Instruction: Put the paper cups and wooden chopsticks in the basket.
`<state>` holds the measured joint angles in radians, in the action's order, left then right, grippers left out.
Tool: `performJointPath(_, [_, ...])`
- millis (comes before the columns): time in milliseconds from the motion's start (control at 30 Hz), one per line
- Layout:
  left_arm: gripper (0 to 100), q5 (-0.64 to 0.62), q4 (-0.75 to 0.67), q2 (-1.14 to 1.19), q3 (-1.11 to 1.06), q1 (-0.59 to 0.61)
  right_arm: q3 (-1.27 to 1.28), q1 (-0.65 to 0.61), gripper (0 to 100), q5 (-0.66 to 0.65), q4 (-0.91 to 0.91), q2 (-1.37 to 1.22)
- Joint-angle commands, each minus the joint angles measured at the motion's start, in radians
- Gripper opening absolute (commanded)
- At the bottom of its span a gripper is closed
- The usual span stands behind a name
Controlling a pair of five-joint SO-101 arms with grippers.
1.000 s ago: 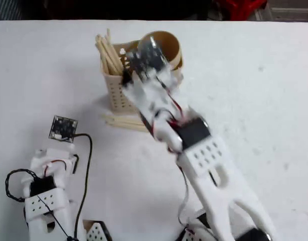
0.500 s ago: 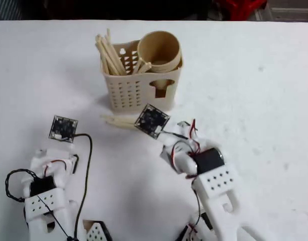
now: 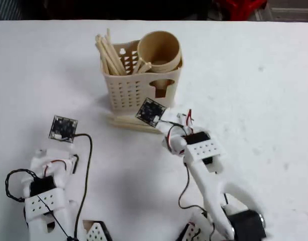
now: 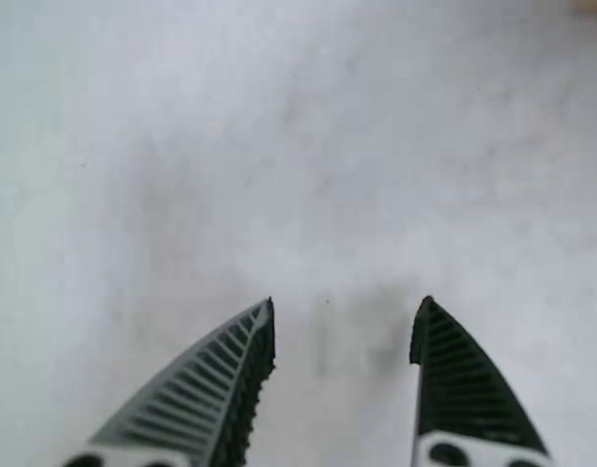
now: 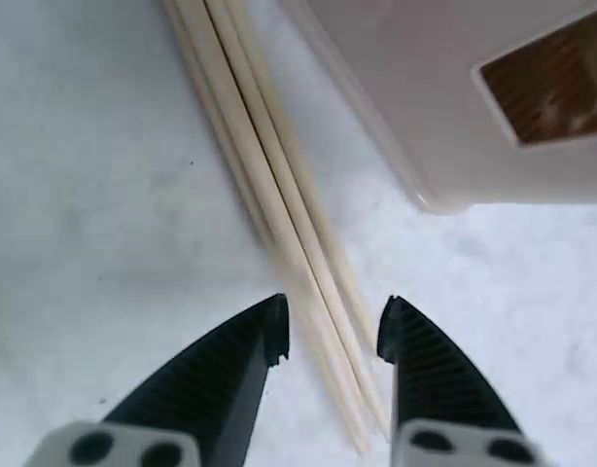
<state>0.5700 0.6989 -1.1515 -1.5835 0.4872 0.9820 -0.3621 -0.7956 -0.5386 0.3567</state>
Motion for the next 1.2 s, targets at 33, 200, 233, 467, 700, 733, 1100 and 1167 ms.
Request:
performJointPath(33, [24,0.012,-0.012,-0.015,0.005,-0.013,-0.006,-0.001,15.9,-0.018,0.166,-0.093])
performJointPath(200, [24,0.012,-0.012,-0.015,0.005,-0.013,-0.006,-0.008,15.9,-0.018,0.196,-0.179])
performJointPath(233, [24,0.012,-0.012,-0.015,0.005,-0.013,-0.006,-0.016,15.9,-0.020,0.191,-0.189])
performJointPath(467, [24,0.012,-0.012,-0.015,0.005,-0.013,-0.011,-0.044,15.9,-0.054,0.119,-0.203])
performJointPath(700, [24,0.012,-0.012,-0.015,0.005,-0.013,-0.014,-0.088,15.9,-0.127,-0.071,-0.140])
performJointPath(733, [24,0.012,-0.012,-0.015,0.005,-0.013,-0.014,-0.099,15.9,-0.129,-0.107,-0.122])
performJointPath(1100, [24,0.012,-0.012,-0.015,0.005,-0.013,-0.023,-0.142,15.9,-0.097,-0.314,0.168])
performJointPath(1167, [24,0.012,-0.012,-0.015,0.005,-0.013,-0.043,-0.122,15.9,-0.023,-0.289,0.209])
